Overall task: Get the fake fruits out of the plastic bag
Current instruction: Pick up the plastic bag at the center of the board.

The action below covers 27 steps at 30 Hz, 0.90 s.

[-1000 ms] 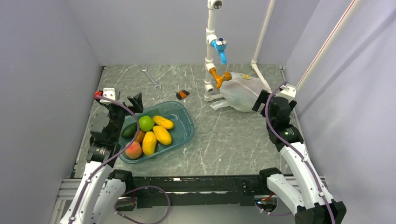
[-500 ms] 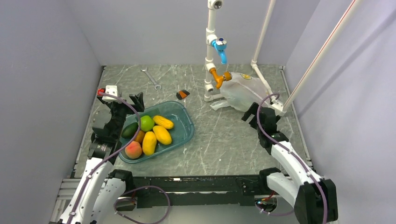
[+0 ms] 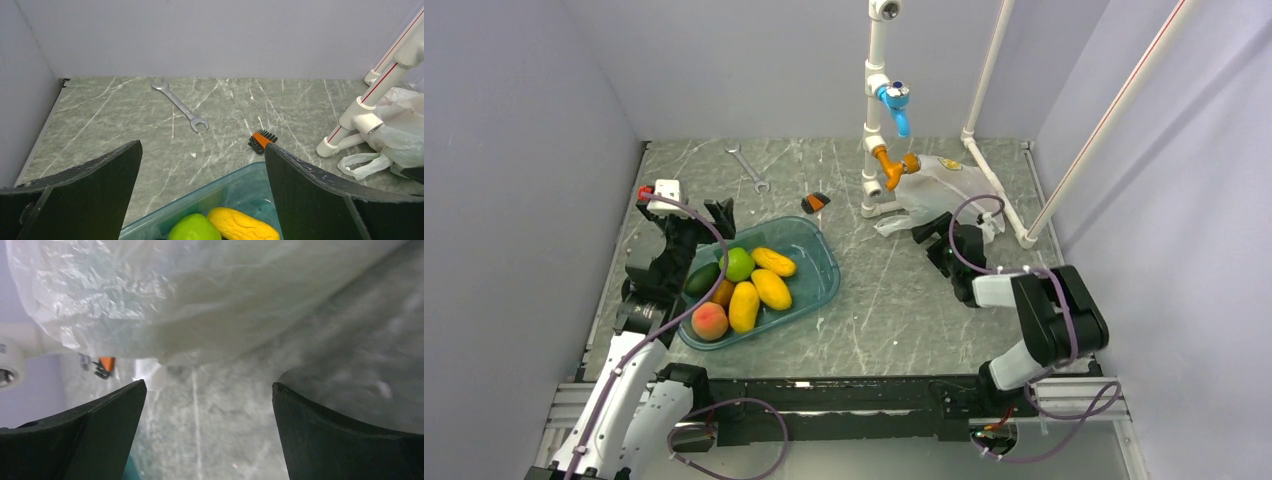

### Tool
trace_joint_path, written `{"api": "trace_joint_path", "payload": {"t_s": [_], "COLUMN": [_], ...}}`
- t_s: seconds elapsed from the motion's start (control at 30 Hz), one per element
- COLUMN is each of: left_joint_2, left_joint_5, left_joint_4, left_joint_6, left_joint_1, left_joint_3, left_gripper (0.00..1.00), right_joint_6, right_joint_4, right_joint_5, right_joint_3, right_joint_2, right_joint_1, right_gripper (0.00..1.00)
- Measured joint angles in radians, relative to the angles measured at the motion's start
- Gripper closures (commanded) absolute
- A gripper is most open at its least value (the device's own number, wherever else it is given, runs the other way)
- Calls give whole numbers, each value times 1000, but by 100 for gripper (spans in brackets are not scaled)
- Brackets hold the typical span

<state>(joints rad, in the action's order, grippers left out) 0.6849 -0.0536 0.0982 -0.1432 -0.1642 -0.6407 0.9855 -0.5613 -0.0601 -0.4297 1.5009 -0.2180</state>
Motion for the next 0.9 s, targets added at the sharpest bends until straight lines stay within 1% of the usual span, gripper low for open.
{"api": "trace_joint_path", "payload": {"t_s": [0.1, 0.17, 0.27, 0.43, 0.47, 0.57, 0.67, 0.73, 0.77, 0.83, 0.9], "left_joint_2": [0, 0, 1, 14, 17, 24, 26, 26, 26, 26, 26], "left_joint_5": [3, 4, 5, 13, 14, 21, 27, 30, 31, 31, 33], "left_joint_4": [-5, -5, -5, -5, -5, -5, -5, -5, -5, -5, -4], "left_joint_6": [0, 0, 0, 0, 0, 0, -1, -1, -1, -2, -4], "left_joint_1": [0, 0, 0, 0, 0, 0, 0, 0, 0, 0, 0], "left_joint_3": [-2, -2, -2, -5, -5, -5, -5, -5, -5, -5, -5], "left_gripper": [1, 1, 0, 1, 1, 1, 1, 1, 1, 1, 1], "right_joint_6": [65, 105, 163, 238, 243, 246, 241, 229, 218, 198, 183], "right_joint_4": [-95, -152, -225, -275, -270, -196, -141, -136, -135, -137, -134], "right_joint_5": [-4, -22, -57, -158, -182, -250, -283, -297, -298, -299, -299], "right_joint_3": [-35, -52, -92, -149, -158, -219, -271, -271, -268, -239, -179], "right_joint_2": [91, 140, 222, 308, 314, 334, 345, 343, 341, 315, 247], "right_joint_1": [-32, -61, -98, -150, -159, -179, -184, -184, -183, -183, -183], "right_gripper": [2, 7, 10, 23, 26, 46, 72, 94, 100, 100, 100]}}
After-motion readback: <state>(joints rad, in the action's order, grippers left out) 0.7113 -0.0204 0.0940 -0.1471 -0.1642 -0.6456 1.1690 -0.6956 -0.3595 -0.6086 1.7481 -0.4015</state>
